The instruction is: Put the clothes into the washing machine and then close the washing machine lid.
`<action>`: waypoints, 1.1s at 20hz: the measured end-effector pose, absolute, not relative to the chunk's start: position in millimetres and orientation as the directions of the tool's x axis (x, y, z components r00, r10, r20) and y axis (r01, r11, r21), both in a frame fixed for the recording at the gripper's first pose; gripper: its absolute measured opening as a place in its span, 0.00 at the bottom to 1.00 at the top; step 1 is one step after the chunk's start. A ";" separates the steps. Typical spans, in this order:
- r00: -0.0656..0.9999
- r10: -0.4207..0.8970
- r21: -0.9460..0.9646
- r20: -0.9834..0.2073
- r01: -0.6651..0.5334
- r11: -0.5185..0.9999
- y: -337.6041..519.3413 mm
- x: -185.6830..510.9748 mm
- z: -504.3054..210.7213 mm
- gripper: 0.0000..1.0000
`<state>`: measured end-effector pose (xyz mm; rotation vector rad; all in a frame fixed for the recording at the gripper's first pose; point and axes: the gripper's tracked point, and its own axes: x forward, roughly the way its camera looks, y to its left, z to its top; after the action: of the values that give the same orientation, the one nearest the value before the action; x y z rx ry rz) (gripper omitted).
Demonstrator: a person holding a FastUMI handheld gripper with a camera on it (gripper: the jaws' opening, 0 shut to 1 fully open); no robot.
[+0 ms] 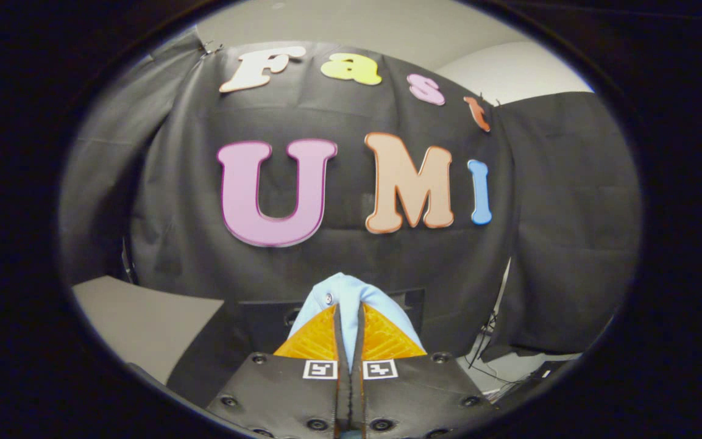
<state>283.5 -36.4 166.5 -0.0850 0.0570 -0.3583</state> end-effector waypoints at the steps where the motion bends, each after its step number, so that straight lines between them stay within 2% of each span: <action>1: 0.930 -0.361 -0.108 -0.066 0.353 0.929 -42.6 287.1 153.2 0.02; 7: 0.916 -0.349 -0.141 -0.199 0.326 0.935 -53.8 304.6 79.1 0.03; 16: 0.887 -0.358 -0.178 -0.291 0.318 0.931 -54.4 317.6 11.9 0.03; 17: 0.886 -0.354 -0.175 -0.298 0.314 0.933 -54.7 320.1 7.4 0.10; 20: 0.892 -0.329 -0.160 -0.310 0.292 0.943 -50.7 327.7 1.3 0.10; 22: 0.906 -0.300 -0.146 -0.299 0.267 0.952 -45.5 333.1 4.8 0.17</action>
<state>333.1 -45.5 4.8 -0.1028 0.3241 -0.2934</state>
